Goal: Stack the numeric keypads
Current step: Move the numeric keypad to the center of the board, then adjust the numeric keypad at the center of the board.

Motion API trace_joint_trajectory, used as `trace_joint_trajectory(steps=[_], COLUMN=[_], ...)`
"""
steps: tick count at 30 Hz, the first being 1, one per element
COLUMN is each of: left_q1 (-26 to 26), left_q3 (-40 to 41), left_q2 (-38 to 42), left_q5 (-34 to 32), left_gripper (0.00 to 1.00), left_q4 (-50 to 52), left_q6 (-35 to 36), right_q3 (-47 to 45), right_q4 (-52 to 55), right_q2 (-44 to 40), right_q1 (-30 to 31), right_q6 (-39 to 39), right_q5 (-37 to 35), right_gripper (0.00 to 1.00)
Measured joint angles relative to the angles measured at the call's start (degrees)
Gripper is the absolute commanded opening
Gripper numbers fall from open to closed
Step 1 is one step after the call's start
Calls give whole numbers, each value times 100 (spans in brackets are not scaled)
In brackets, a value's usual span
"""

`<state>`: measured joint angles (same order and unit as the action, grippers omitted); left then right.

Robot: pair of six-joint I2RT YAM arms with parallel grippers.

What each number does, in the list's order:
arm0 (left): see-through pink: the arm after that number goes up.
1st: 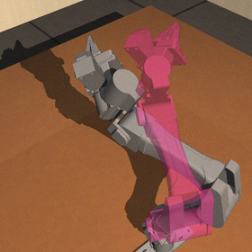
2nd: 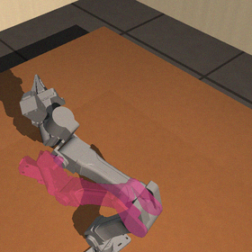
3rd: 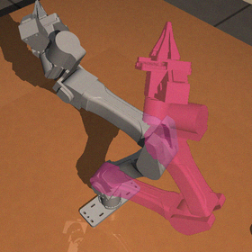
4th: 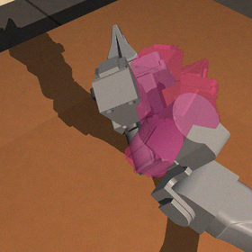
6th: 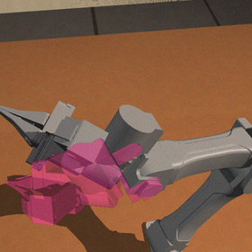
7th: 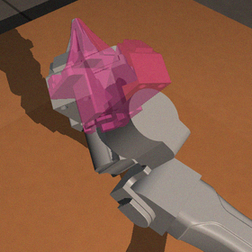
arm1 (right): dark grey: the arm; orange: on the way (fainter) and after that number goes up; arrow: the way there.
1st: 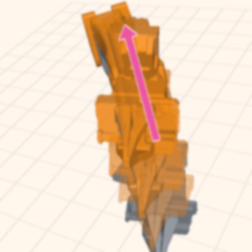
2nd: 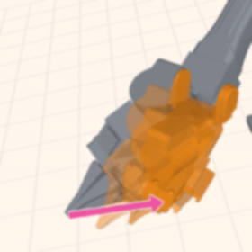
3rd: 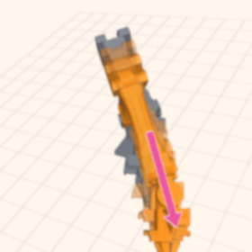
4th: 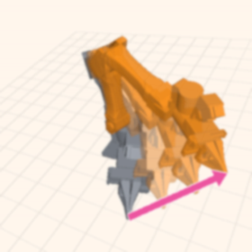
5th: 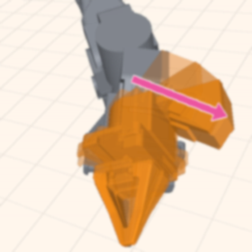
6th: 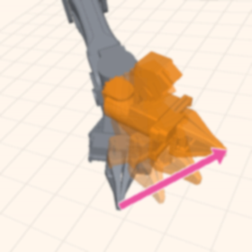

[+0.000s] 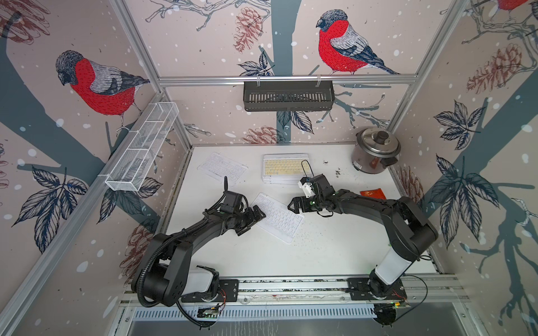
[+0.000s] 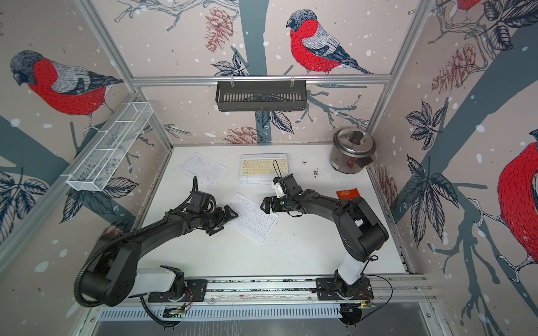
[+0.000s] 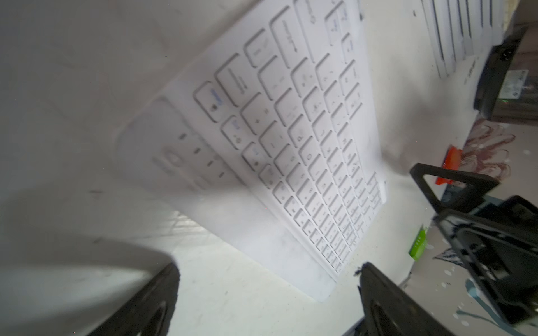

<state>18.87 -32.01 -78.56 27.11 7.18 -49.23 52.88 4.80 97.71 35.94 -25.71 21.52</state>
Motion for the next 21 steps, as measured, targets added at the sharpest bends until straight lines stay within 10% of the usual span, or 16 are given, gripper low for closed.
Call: trace_joint_trajectory(steps=[15, 21], left_q1=[-129, -184], left_q3=[-1290, -1797], left_q2=[-1423, -1176], left_q5=[153, -212], left_gripper=[96, 97], left_q4=[-319, 599], left_q6=[295, 798], right_q3=[-1091, -772], right_q4=[-931, -551], right_q2=[-761, -1217], right_q1=[1631, 328], right_q6=[-892, -745], right_q5=[330, 166], right_gripper=[100, 100])
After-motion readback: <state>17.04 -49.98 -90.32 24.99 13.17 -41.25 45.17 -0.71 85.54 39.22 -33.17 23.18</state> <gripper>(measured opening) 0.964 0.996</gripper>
